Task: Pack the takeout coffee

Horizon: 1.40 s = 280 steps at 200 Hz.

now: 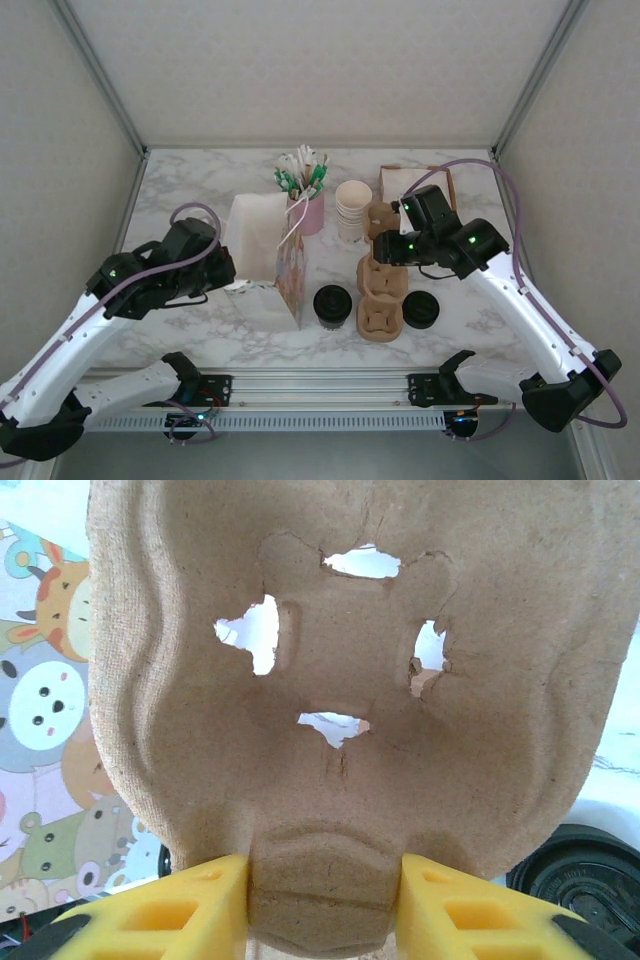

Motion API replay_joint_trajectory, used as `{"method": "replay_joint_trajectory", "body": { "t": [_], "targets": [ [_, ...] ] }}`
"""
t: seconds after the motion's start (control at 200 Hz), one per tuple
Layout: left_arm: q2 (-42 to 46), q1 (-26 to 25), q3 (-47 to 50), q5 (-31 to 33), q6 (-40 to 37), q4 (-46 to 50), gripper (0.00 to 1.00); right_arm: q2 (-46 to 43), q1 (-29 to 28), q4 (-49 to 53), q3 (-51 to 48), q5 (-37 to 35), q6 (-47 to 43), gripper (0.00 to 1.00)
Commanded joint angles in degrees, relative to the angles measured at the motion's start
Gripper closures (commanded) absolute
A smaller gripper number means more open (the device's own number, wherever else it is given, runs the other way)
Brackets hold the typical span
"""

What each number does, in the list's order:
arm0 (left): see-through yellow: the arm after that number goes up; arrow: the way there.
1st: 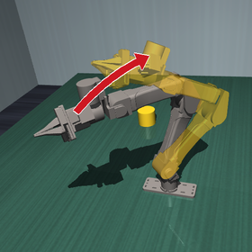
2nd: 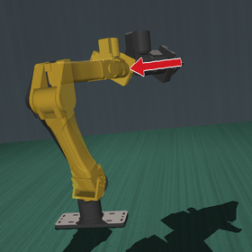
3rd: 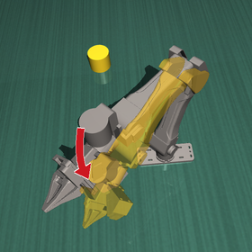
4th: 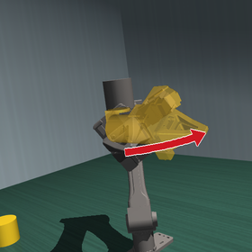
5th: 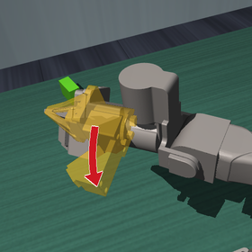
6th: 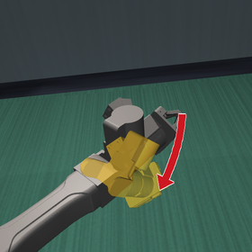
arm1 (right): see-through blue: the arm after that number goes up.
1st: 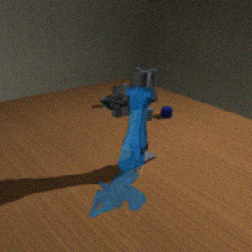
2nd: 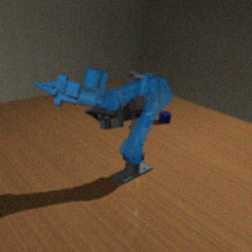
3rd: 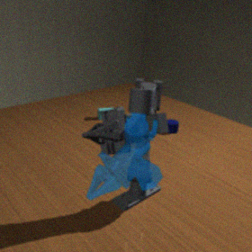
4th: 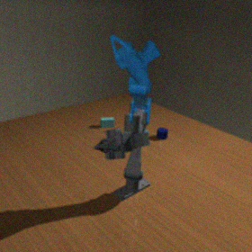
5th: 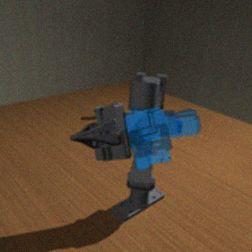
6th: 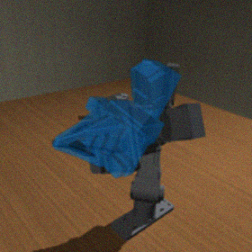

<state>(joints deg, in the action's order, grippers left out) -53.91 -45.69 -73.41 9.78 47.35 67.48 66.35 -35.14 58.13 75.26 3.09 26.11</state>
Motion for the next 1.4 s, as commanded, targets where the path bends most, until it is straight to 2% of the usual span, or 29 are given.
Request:
{"method": "replay_joint_trajectory", "body": {
  "t": [0.0, 0.165, 0.29, 0.521, 0.671, 0.706, 0.756, 0.886, 0.956, 1.181, 1.251, 1.397],
  "targets": [
    [-1.92, -5.34, -1.62, 7.77, 6.59, 1.87, 1.0, 0.68, -0.48, 0.43, 2.93, 0.84, -0.84, 0.6],
    [-7.25, -10.27, -4.34, 12.32, 9.31, 4.57, 1.0, 1.03, -0.57, 1.35, 5.07, -0.05, -0.93, 0.6],
    [-7.64, -12.75, -4.11, 14.47, 12.24, 3.8, 1.0, 1.01, -0.56, 1.81, 6.11, -0.63, -0.67, 0.6],
    [-8.61, -17.13, -2.45, 16.63, 18.21, 1.71, 0.99, 1.32, -0.64, 2.11, 7.65, -1.88, 0.25, 0.6],
    [-9.26, -17.91, -1.97, 15.9, 20.29, -0.4, 0.96, 1.83, -0.64, 2.44, 10.32, -3.38, 0.25, 0.6],
    [-9.25, -18.0, -1.85, 15.9, 20.45, -0.87, 0.92, 1.91, -0.65, 2.54, 10.8, -3.64, 0.21, 0.6],
    [-9.41, -18.07, -1.93, 15.87, 20.29, -1.15, 0.8, 2.24, -0.65, 2.6, 11.56, -3.86, 0.33, 0.6],
    [-9.34, -18.29, -2.2, 15.32, 19.47, -1.57, 0.59, 2.41, -0.64, 2.6, 12.77, -4.23, 0.66, 0.61],
    [-8.62, -18.34, -2.62, 14.04, 17.58, -3.24, 0.42, 2.47, -0.64, 2.62, 13.84, -4.22, 0.84, 0.61],
    [-3.9, -18.29, -6.77, 16.93, 11.17, -2.56, 0.19, 3.06, -1.84, 3.9, 19.1, -5.45, 1.71, 0.62],
    [-2.79, -18.29, -8.51, 19.37, 7.77, -1.43, 0.12, 3.58, -3.14, 4.26, 21.16, -6.63, 2.06, 0.62],
    [-3.32, -16.1, -14.67, 24.68, -1.52, 2.67, 0.03, 5.83, -6.97, 4.68, 25.91, -9.26, 2.61, 0.62]
  ]
}}
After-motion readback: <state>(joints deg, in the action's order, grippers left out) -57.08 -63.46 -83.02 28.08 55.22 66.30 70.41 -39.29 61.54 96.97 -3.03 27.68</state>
